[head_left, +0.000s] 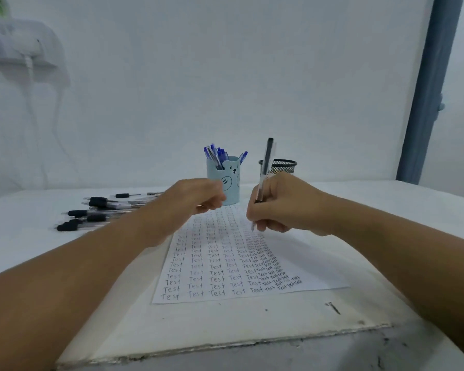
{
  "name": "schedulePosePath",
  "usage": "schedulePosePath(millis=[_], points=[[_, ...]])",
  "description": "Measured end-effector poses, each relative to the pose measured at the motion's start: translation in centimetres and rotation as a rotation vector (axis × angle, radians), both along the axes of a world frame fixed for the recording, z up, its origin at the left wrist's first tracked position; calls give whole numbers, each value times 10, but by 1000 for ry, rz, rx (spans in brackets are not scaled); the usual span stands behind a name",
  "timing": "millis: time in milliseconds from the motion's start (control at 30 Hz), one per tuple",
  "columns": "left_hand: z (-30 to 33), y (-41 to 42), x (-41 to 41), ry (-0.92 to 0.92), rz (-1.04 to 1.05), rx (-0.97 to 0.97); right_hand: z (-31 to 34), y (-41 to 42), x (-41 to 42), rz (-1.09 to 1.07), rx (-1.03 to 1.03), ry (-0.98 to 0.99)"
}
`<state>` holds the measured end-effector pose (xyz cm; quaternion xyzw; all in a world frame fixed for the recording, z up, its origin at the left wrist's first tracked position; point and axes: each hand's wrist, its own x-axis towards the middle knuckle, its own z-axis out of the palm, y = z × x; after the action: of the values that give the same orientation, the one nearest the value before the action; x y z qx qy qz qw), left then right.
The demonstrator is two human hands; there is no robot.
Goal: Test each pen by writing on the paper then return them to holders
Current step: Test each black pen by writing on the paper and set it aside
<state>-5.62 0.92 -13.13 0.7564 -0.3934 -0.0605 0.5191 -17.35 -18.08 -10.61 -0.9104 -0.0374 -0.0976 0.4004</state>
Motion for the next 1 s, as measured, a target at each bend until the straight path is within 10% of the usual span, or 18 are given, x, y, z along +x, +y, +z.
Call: schedulePosePath(millis=[333, 1000], points=[[2, 4, -8, -190, 123, 509, -25, -13, -37, -21, 308, -72], [5, 8, -7, -136, 90, 540, -34, -7, -50, 30, 27, -110]])
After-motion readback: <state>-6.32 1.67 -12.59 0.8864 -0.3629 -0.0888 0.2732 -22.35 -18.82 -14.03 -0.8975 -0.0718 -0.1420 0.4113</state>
